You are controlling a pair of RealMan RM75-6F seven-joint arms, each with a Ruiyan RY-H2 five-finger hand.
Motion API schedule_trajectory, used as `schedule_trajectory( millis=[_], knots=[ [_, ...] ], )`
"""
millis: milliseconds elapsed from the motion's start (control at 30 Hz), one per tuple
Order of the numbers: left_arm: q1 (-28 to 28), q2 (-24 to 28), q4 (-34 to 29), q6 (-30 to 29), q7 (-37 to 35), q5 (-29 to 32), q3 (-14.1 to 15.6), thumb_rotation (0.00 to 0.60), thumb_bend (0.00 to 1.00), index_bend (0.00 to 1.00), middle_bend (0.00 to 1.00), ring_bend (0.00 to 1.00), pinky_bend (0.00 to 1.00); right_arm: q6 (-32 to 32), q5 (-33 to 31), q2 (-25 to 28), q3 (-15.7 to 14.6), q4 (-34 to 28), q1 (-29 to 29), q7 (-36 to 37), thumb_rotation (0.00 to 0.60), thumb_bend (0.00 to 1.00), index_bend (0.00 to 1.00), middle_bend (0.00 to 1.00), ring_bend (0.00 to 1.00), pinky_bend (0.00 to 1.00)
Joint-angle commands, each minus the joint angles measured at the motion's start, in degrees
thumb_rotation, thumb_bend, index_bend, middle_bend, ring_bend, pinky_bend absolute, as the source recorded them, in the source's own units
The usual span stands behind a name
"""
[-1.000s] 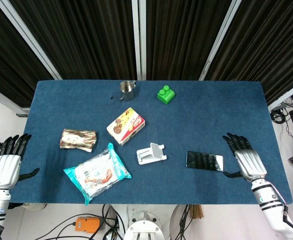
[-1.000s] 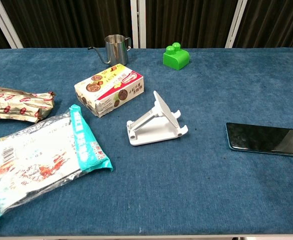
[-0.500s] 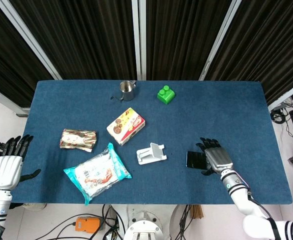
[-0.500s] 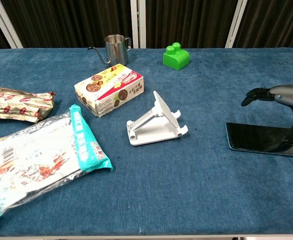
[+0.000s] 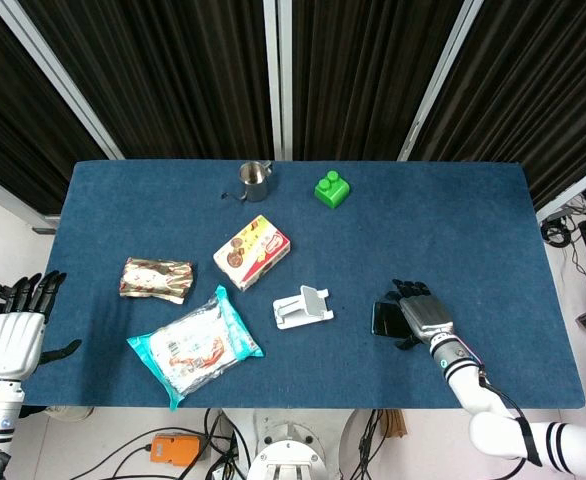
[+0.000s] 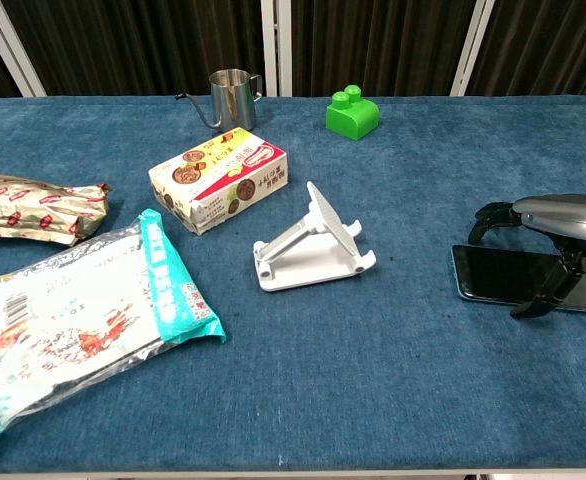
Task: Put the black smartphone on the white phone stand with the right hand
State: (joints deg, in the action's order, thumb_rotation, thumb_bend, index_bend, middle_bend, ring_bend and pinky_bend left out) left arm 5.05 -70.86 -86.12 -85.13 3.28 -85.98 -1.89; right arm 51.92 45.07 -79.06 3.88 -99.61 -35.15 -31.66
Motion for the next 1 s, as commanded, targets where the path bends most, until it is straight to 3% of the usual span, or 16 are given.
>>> schedule_trajectory(
  millis=[33,367,633,700,800,933,1000],
  knots=[
    [0.03,-0.11,0.15,0.08,-0.06,0.04,0.01,0.600,0.02,0.06,0.06,0.00,0.00,1.01,1.53,-1.42,-0.36,1.39,0.32,1.63,0.600,0.32,0.29,0.00,0.00,0.00],
    [0.00,-0.49,0.76,0.16,-0.51,0.23,0.00,0.600,0.02,0.06,0.06,0.00,0.00,5.17,8.78,-6.05,-0.37,6.38,3.28,9.44,0.600,0.36,0.57,0.03,0.00,0.00],
    [-0.06,-0.71,0.79,-0.07,-0.53,0.19,-0.04,0.600,0.02,0.06,0.06,0.00,0.00,6.45,16.59,-6.61,0.82,8.45,5.94,21.65,0.600,0.36,0.62,0.16,0.00,0.00],
    [-0.01,-0.70,0.71,-0.14,-0.47,0.07,-0.07,0.600,0.02,0.06,0.06,0.00,0.00,6.70,18.72,-6.94,1.21,9.51,6.49,25.34,0.600,0.37,0.62,0.21,0.03,0.00],
    [0.09,-0.63,0.53,-0.14,-0.35,0.03,-0.16,0.600,0.02,0.06,0.06,0.00,0.00,7.48,21.72,-7.78,1.46,11.31,7.04,29.13,0.600,0.37,0.61,0.32,0.17,0.01],
    [0.25,-0.55,0.25,-0.03,-0.14,-0.01,-0.24,0.600,0.02,0.06,0.06,0.00,0.00,7.57,24.72,-8.80,1.35,13.70,7.10,32.12,0.600,0.40,0.61,0.39,0.31,0.18],
    [0.31,-0.51,0.10,0.02,-0.03,-0.03,-0.24,0.600,0.02,0.06,0.06,0.00,0.00,7.33,26.59,-9.12,1.22,14.90,6.88,33.89,0.600,0.41,0.61,0.40,0.34,0.32]
  ],
)
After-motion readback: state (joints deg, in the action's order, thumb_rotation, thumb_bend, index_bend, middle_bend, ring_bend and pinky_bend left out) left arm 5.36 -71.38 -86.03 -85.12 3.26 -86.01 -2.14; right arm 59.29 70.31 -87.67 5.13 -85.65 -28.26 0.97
